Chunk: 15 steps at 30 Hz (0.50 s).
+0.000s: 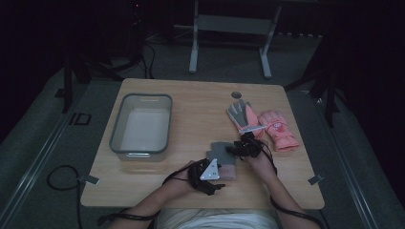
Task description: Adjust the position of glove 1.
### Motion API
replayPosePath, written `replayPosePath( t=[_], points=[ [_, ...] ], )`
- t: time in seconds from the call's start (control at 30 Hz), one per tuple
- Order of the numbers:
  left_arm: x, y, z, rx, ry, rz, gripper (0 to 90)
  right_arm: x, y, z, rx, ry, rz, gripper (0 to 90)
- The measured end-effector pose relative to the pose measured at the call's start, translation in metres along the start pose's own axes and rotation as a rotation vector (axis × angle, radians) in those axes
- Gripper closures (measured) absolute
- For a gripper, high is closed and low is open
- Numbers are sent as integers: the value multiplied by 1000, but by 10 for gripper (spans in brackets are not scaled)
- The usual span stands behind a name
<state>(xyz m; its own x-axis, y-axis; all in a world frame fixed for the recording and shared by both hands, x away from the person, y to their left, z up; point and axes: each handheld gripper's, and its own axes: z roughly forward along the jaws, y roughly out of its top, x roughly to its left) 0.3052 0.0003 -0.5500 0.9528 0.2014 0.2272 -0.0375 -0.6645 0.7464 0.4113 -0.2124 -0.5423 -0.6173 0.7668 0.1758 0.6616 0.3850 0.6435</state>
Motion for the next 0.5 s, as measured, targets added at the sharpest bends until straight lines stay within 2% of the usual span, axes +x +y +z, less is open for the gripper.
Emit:
replayPosePath(
  t=[0.03, 0.1, 0.2, 0.3, 0.37, 0.5],
  points=[
    [0, 0, 0, 1, -2, 2, 343, -1, 0, 0, -2, 4, 9, 460],
    [-2, 0, 1, 11, 24, 33, 360, -1, -1, 1, 11, -7, 13, 425],
    [-7, -2, 3, 21, 58, 77, 357, -1, -2, 2, 4, -9, 12, 426],
    [-12, -2, 7, 45, 115, 138, 385, 0, -2, 2, 1, -8, 5, 469],
    [-13, -2, 8, 60, 158, 167, 442, 1, -2, 2, 8, 4, 16, 519],
    [-14, 1, 10, 79, 189, 198, 545, 3, -1, 2, 23, 18, 34, 629]
  ],
)
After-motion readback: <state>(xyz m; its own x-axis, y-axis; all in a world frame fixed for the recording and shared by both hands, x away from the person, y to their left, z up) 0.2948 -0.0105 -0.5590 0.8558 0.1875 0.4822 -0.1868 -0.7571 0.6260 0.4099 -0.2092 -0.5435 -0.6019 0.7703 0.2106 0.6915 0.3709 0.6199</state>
